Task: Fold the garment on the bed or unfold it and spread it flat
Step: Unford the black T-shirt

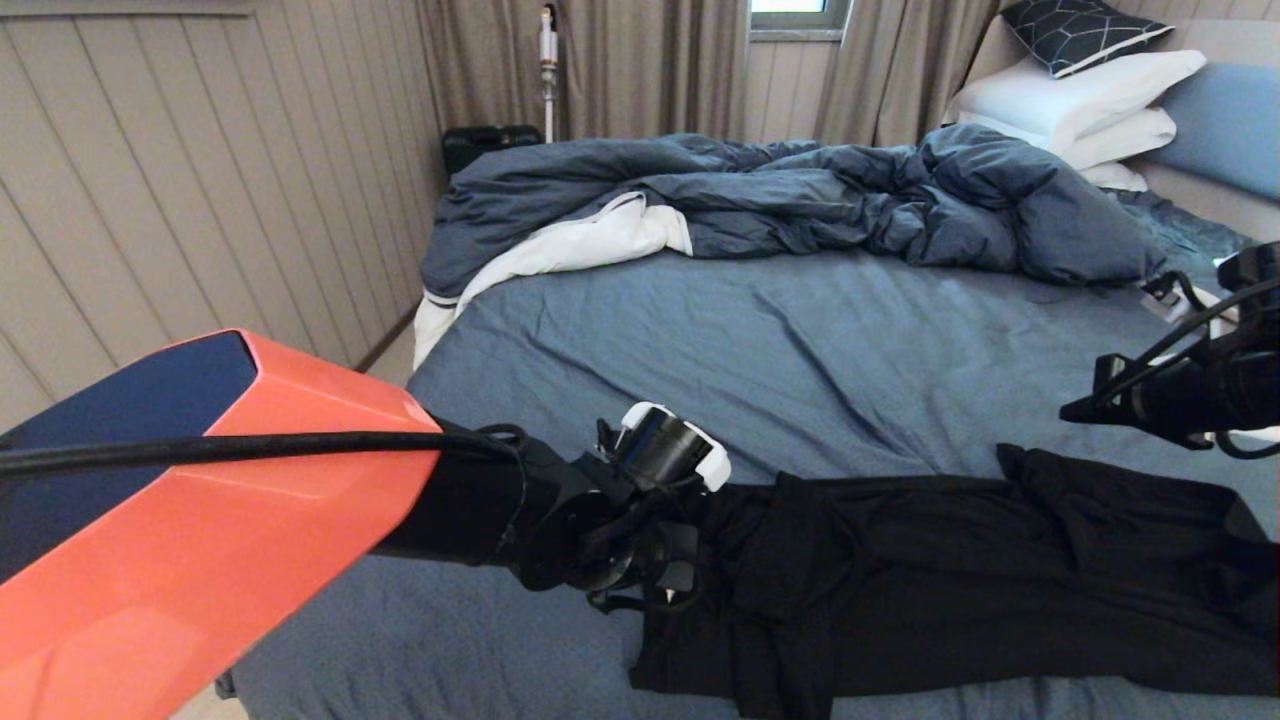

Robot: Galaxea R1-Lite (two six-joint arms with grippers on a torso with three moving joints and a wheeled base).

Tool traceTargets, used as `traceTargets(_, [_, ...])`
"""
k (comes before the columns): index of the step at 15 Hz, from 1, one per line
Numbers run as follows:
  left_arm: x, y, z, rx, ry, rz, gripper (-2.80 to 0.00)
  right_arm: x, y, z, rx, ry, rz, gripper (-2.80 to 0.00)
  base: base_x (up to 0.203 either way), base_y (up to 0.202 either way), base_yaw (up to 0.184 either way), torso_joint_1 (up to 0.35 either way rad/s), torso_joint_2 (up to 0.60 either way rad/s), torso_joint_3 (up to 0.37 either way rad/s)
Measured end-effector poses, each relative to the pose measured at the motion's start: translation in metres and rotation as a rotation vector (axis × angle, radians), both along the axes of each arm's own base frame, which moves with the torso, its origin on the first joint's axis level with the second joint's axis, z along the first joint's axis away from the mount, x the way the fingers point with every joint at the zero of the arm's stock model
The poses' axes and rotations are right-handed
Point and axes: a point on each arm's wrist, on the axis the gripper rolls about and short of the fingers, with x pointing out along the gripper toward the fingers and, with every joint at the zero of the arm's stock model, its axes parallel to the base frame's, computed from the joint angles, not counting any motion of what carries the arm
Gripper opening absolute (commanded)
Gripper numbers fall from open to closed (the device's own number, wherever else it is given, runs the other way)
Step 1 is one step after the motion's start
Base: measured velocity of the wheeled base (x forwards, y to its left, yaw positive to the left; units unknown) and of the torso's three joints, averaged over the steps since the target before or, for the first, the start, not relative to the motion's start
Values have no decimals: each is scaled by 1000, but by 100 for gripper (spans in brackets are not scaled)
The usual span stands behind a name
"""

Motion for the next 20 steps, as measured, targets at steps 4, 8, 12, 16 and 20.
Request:
traceTargets(4, [-7,-10,-4,-8,-6,-33,-280,2,-1,0,-1,-3,-2,-280,0,0,0,0,0,0])
traceTargets(8, [-7,-12,-4,-19,-11,-39,-280,3,-2,0,-1,-4,-3,-280,0,0,0,0,0,0])
traceTargets(12, [-7,-13,-4,-26,-11,-34,-280,3,-2,0,0,-3,-4,-280,0,0,0,0,0,0])
traceTargets(16, [2,6,10,-38,-16,18,-280,4,-3,0,0,-4,-5,-280,0,0,0,0,0,0])
traceTargets(20, [9,52,26,-12,-9,101,-280,4,-3,-1,0,-2,-4,-280,0,0,0,0,0,0])
